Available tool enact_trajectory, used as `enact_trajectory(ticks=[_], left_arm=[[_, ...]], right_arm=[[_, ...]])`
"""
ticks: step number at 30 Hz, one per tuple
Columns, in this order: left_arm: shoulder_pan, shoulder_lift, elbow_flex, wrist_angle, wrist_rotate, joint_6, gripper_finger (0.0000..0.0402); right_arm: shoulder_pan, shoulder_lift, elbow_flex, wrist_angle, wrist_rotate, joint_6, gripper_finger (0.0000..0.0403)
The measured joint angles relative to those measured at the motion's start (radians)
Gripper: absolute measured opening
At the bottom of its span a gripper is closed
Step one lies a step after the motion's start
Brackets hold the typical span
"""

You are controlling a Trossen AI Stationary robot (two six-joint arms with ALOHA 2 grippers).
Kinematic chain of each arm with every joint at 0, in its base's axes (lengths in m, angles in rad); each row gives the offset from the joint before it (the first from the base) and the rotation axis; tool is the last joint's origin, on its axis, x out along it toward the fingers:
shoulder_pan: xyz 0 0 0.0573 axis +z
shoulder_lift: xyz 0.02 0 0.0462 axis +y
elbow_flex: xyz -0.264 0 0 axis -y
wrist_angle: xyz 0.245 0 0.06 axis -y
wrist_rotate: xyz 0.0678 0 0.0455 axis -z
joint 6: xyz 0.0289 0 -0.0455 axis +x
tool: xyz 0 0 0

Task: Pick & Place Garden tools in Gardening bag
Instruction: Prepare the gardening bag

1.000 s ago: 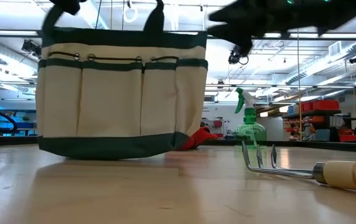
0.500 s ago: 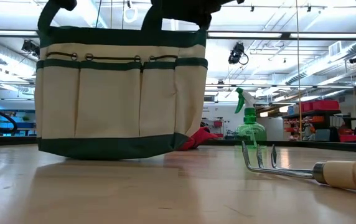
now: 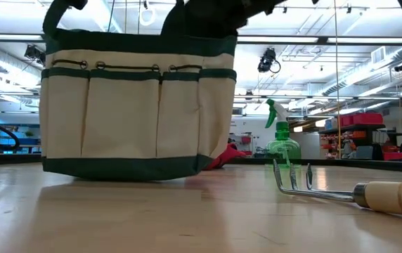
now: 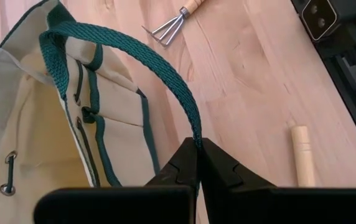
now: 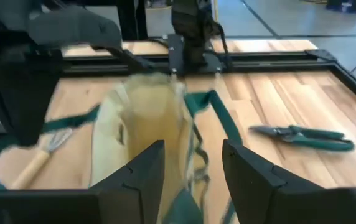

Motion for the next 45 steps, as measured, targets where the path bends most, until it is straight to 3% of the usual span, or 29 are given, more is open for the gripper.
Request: enact_trajectory(ticks=[15, 45], left_arm=[[0.002, 0.000, 0.000, 0.009, 0.002, 0.003, 0.0007], [-0.001, 0.000, 0.000, 0.012, 0.041, 0.001, 0.0007]], right_arm=[[-0.004, 0.187, 0.255, -0.295, 0.003, -0.027, 0.0162], [-0.009, 0.194, 0.260, -0.376, -0.034, 0.001, 0.0162]])
